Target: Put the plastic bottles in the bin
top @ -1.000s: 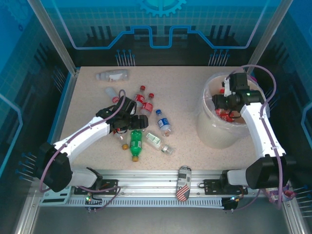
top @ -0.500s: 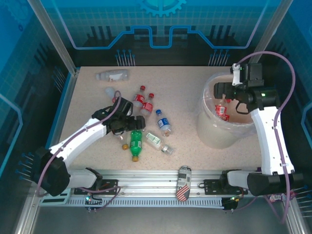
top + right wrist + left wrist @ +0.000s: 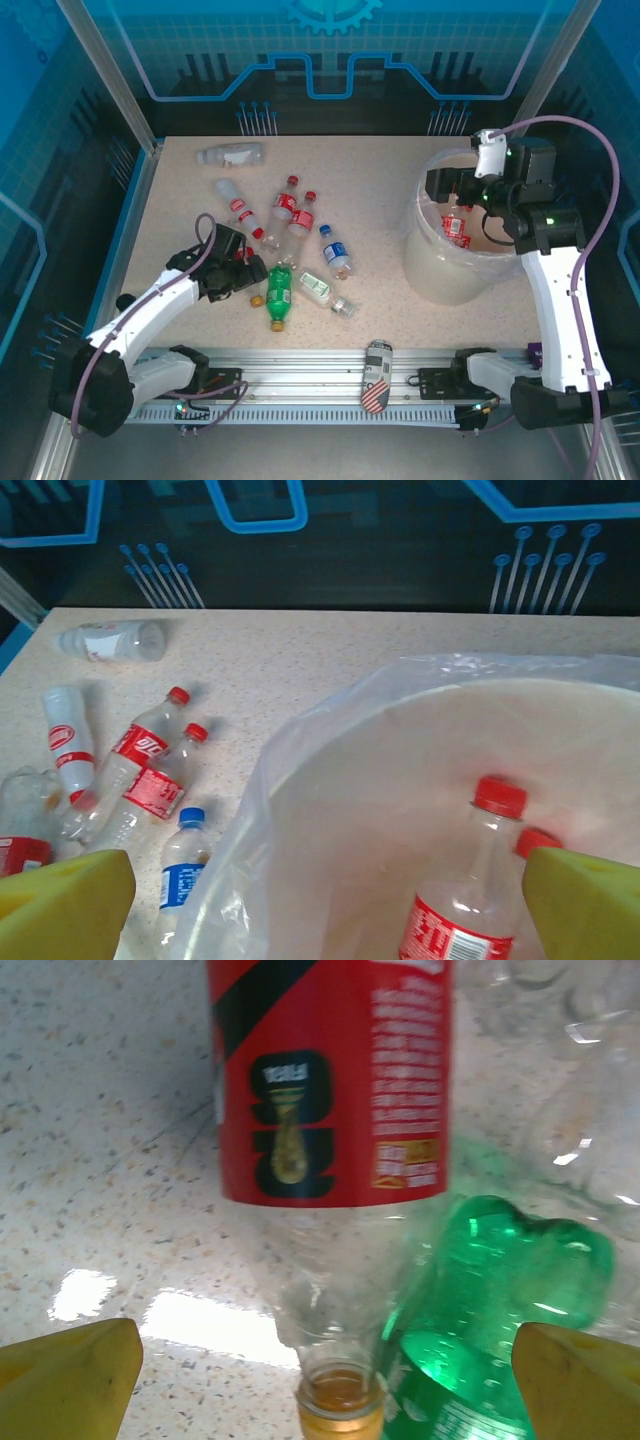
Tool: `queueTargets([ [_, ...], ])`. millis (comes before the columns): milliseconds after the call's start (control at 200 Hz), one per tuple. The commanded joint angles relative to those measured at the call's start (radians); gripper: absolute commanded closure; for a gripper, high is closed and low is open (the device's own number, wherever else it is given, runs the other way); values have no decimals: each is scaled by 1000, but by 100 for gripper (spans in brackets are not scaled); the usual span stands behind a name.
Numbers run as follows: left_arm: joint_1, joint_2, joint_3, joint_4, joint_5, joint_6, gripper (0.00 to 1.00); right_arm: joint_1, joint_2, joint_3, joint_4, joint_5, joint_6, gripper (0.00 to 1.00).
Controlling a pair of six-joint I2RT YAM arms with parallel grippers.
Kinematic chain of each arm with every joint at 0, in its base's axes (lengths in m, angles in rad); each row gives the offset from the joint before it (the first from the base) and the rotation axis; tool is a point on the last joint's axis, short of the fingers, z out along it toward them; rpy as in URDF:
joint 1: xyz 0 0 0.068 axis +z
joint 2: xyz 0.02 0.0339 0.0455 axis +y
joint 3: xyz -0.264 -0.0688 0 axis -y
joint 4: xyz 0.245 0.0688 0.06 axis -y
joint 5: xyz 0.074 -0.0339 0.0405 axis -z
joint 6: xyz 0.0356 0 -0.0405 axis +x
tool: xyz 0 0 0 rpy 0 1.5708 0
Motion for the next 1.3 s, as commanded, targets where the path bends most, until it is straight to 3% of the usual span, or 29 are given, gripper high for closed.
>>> queueTargets([
  [0, 9, 5, -33, 46, -66, -54, 5, 13, 7, -21, 55, -80, 14, 0],
  [230, 22, 50, -80, 127, -136, -77, 10, 12, 5, -52, 55, -98, -4, 0],
  [690, 30, 75, -109, 178, -164, -73, 31, 12, -18, -72, 33, -90, -7, 1],
  [770, 30, 86, -107, 182, -169, -63, 29, 12, -18, -68, 30, -91, -7, 1],
  [900, 34, 121, -103, 186, -195, -39, 11, 12, -17, -58, 25, -96, -6, 1],
  [1006, 48, 149, -102, 209, -204, -13, 7, 12, -18, -56, 17, -90, -5, 1],
  [1296, 56, 188, -98, 262, -205, 30, 29, 14, -30, -66, 1, -73, 0, 2],
])
